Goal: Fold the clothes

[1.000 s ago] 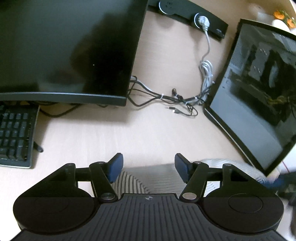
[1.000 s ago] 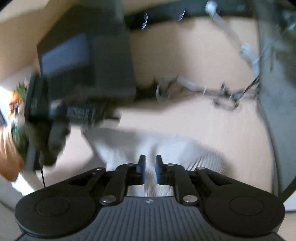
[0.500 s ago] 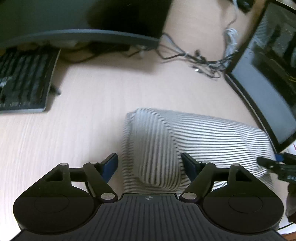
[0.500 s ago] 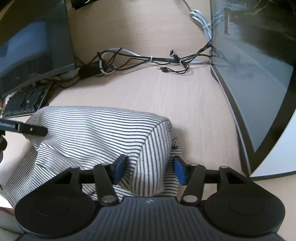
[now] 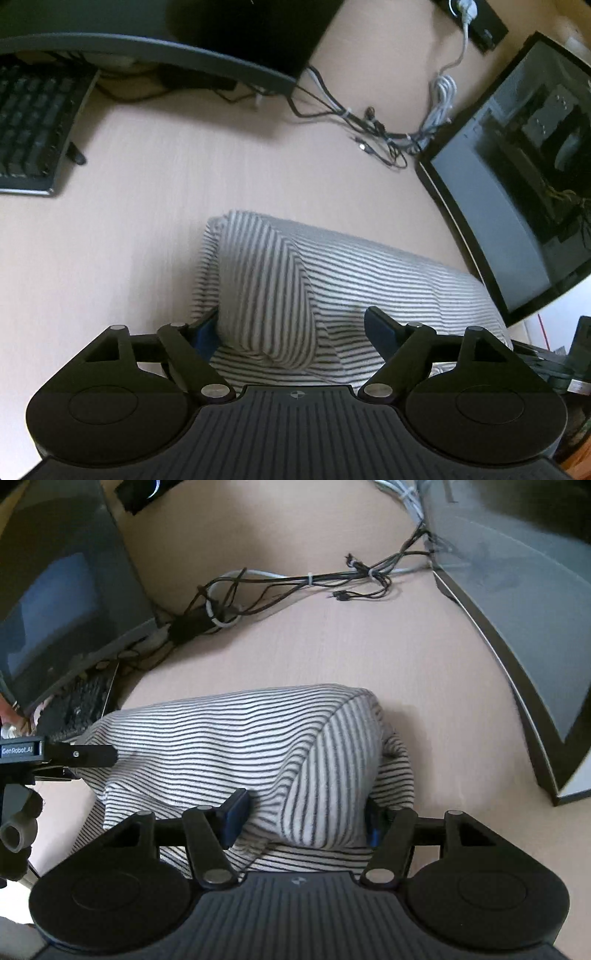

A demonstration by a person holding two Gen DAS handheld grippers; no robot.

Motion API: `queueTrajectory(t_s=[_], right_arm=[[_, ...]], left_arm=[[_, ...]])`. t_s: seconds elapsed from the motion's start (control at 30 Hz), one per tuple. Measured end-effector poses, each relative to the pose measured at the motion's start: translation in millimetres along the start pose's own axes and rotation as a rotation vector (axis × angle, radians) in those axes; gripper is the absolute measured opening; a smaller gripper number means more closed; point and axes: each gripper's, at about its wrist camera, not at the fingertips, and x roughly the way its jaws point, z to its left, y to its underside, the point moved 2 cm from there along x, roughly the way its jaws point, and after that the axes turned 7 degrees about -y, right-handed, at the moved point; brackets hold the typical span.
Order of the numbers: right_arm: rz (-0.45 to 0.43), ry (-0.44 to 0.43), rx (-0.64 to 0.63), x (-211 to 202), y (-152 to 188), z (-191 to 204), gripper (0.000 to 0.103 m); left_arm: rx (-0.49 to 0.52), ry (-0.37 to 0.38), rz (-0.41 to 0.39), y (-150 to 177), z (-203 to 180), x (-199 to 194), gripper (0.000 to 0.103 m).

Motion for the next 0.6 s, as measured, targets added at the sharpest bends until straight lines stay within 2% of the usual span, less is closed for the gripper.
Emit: queueTrajectory(t_s=[0.13,0.2,0.23,0.3,0.43,0.53,0.6], right_arm=[[-0.003,0.009,-0.033,12,-8,5,0.060],[-0.004,0.008,-0.062,21,-17,10,0.051],[-0.005,0.009,-0.081,27,-24,11,0.050],[-0.007,0.025,-0.118,41,-42,15,0.045],[-0.025,0.047,-0.141,67,-87,17,0.039],[-0.025,0.050,-0.123,79,-110,6,0.039],[-0.003,0.048,-0.114,78,-111,0,0.041]], left_arm=[[-0.002,0.021,0.011,-3,1,8,0.066],[0.008,0.030,0.001,-9,0,13,0.062],[0.016,0.033,-0.008,-13,-2,16,0.061],[0.019,0.037,-0.040,-29,-7,21,0.056],[-0.013,0.057,-0.110,-66,-14,28,0.055],[0.024,-0.015,-0.144,-81,-9,36,0.057],[0.041,-0.066,-0.143,-80,1,35,0.058]])
